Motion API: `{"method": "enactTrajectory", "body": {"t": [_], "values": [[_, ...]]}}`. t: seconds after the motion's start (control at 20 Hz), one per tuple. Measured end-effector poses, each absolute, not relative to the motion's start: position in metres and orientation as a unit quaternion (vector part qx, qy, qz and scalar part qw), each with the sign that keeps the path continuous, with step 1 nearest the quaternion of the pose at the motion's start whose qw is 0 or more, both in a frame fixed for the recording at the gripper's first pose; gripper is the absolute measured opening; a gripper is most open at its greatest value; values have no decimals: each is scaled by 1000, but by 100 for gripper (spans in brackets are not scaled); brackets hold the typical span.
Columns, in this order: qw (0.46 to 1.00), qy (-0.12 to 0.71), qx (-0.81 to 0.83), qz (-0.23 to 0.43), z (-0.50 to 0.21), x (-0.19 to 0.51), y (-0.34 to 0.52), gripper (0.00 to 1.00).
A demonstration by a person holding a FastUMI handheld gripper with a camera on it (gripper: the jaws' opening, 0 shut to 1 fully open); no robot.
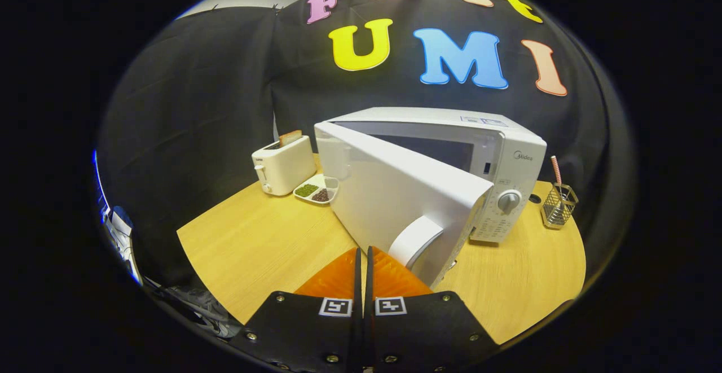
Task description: Open the microwave, put the food inside, and close the microwave door.
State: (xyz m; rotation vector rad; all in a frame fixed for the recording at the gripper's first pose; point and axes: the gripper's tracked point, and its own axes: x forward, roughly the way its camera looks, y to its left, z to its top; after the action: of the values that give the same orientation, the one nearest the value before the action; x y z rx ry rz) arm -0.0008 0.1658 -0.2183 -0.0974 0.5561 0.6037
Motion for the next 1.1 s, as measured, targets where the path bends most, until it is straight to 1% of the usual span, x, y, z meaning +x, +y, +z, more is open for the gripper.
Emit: {"method": "enactTrajectory", "body": {"t": [0.7,1.1], "values": [[937,248,-50,240,-219,102,127,1],[948,239,-37,208,-226,147,142,1]]}}
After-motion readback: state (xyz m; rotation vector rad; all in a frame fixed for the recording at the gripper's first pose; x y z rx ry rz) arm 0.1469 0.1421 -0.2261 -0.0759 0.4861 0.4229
